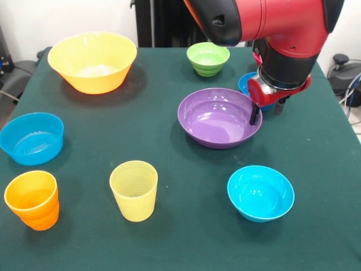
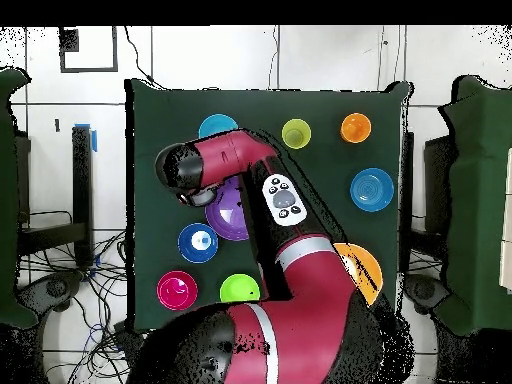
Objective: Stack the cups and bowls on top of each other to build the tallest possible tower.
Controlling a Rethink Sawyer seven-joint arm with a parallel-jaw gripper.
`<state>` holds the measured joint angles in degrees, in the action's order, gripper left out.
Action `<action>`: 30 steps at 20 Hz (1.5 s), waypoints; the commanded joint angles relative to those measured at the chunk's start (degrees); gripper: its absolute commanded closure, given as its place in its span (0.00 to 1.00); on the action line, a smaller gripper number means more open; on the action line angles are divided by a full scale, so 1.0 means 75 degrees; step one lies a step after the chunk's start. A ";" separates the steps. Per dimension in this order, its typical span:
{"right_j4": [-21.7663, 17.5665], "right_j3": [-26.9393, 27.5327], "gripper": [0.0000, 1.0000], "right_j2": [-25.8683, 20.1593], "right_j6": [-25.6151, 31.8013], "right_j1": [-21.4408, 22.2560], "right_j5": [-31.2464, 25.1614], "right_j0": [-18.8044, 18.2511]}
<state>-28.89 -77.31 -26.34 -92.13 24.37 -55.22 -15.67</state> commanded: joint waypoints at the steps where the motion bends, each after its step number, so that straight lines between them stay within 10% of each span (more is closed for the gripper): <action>1: -0.0425 0.0139 0.00 -0.0106 0.0704 -0.0456 0.0324 0.0075; 21: -0.0564 0.0202 0.00 -0.0135 0.0683 -0.0590 0.0531 0.0127; 22: -0.0627 0.0216 1.00 -0.0109 0.0688 -0.0564 0.0573 0.0147; 30: -0.0587 0.0233 1.00 -0.0198 0.0869 -0.0580 0.0416 0.0155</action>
<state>-29.56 -77.31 -26.34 -92.15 21.02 -55.22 -15.55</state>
